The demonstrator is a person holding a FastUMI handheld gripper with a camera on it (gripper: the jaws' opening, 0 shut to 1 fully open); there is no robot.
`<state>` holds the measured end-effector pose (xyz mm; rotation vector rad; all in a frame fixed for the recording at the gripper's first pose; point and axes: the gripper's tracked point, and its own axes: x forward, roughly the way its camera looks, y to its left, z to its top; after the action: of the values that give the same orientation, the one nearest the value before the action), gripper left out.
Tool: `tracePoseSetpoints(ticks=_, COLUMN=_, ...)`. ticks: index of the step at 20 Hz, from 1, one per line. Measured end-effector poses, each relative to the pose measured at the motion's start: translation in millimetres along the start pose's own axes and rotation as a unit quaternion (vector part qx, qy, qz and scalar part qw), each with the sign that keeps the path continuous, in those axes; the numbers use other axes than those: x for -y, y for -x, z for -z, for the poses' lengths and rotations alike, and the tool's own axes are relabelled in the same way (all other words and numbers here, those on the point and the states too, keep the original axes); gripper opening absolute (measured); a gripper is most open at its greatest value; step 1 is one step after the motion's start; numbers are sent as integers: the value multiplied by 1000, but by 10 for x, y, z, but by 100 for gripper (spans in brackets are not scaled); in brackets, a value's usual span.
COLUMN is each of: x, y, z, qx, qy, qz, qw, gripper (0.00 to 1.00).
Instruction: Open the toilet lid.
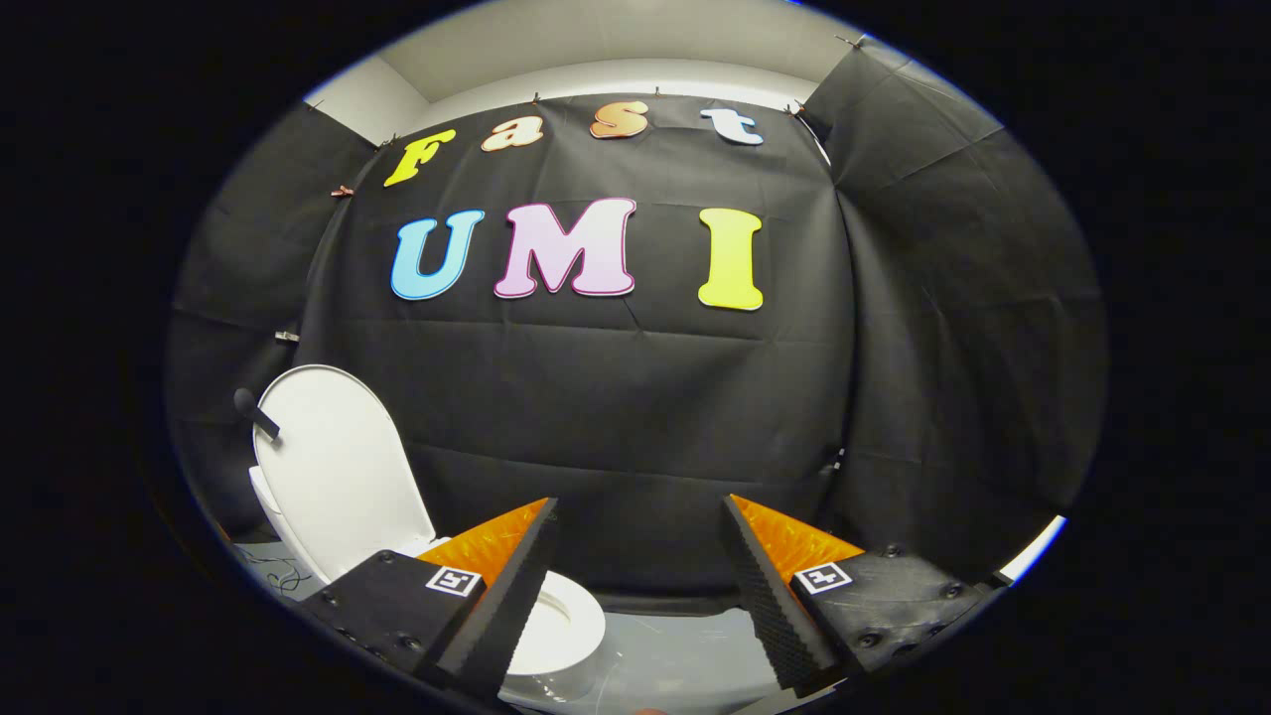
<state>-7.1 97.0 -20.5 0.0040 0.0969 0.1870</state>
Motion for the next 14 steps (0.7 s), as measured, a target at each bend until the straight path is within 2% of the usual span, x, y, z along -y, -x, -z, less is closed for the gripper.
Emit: tracePoseSetpoints(ticks=14, x=-34, y=-1, z=16, qx=0, qy=1, qz=-6, qw=1000, gripper=98)
